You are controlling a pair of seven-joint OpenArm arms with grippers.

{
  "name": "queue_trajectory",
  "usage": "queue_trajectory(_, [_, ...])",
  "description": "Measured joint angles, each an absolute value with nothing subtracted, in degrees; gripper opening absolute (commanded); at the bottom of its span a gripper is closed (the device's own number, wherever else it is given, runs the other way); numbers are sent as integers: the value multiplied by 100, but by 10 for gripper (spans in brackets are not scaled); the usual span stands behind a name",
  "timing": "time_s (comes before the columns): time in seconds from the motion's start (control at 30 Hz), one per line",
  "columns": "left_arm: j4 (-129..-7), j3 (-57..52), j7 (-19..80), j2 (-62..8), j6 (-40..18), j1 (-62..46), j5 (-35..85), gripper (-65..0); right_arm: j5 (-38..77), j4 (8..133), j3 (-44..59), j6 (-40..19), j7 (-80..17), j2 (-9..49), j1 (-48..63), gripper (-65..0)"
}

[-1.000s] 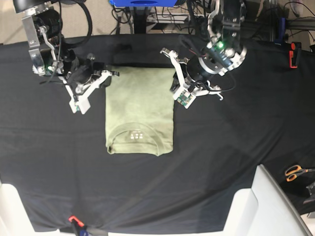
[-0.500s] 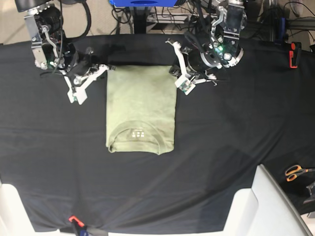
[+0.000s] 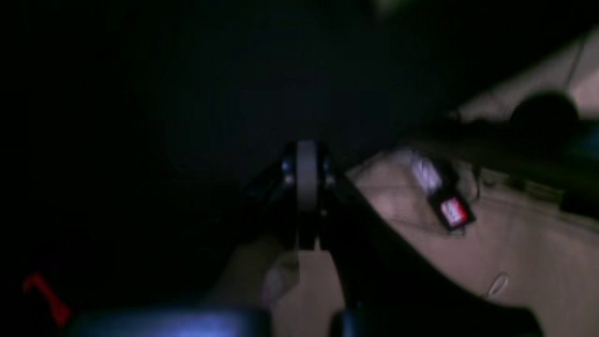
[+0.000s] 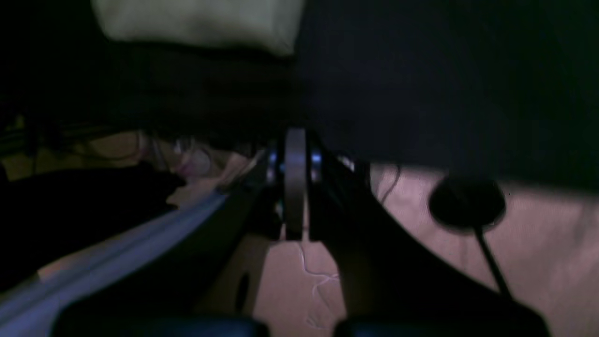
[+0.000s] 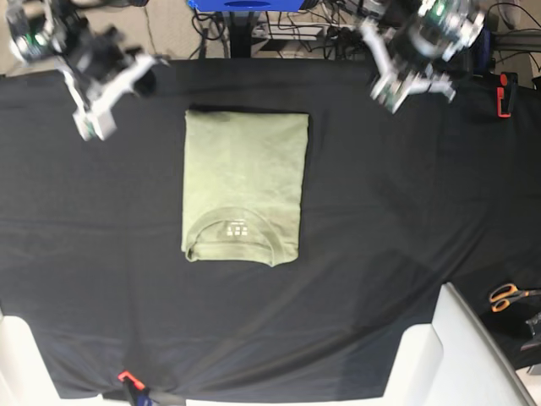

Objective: Fold the T-shirt properly

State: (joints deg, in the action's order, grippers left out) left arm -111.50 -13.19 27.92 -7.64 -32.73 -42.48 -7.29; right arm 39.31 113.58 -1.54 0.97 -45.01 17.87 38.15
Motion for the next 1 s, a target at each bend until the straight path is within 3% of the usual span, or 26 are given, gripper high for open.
queue_trajectory(0.3, [-10895,-1236,2112,-703,-3297,-5701,-720,-650,3769,11312,436,67,-4477,1796,5596,-645])
queue_trajectory(0.47, [-9614,-886,1944,-725,-3299,-5448,-744,-650,2161,9972,-580,5,-4427,1806,5028,-648])
queue_trajectory(0.67, [-7485,-445,1308,-725,-3293,-4412,-740,-650,1570,7218,-1688,86,-3538,1780,3835,-648])
queue_trajectory(0.83, [-4525,-174,1157,-725,-3273,-2685,-722,-650,1588,3524,-2672,67,-2235,1481,2145,-644])
queue_trajectory(0.9, [-2836,78,1046,-731,-3192,-1750,-762,-650,1645,1758,-2705,-19,-1109,1149,1382,-642])
queue_trajectory(1.0, [-534,934,-624,-711,-2543,-725,-810,-650,1616,89,-2698,69,930,928,834,-642])
